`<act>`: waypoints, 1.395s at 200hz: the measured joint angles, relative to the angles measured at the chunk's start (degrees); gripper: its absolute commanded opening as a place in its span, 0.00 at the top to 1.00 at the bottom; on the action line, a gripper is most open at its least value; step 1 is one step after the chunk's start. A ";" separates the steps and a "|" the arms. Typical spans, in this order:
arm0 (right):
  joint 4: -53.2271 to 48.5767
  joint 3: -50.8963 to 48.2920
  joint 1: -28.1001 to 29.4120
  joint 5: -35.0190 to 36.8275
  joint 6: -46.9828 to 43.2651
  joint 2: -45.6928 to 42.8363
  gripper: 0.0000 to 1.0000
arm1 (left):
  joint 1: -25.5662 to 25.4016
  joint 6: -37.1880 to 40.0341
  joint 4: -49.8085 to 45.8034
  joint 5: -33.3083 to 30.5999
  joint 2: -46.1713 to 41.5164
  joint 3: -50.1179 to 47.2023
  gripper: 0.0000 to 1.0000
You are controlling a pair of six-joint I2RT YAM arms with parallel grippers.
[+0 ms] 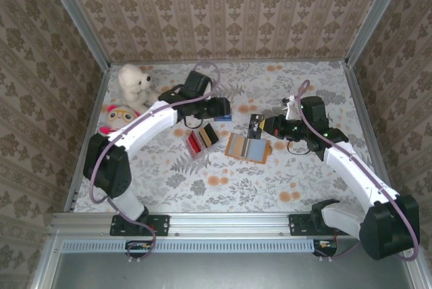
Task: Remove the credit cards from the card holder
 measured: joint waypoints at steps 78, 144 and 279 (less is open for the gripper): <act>-5.49 8.66 9.99 5.16 -3.61 0.74 1.00 | 9.99 3.85 -0.44 -3.58 -9.29 -9.22 0.00; -12.63 26.32 19.10 12.96 -10.36 20.57 1.00 | 18.43 4.85 -2.21 -9.20 -23.52 -20.00 0.00; -27.47 47.60 23.85 21.64 -16.55 45.40 1.00 | 26.32 8.35 -6.12 -10.88 -29.27 -25.77 0.00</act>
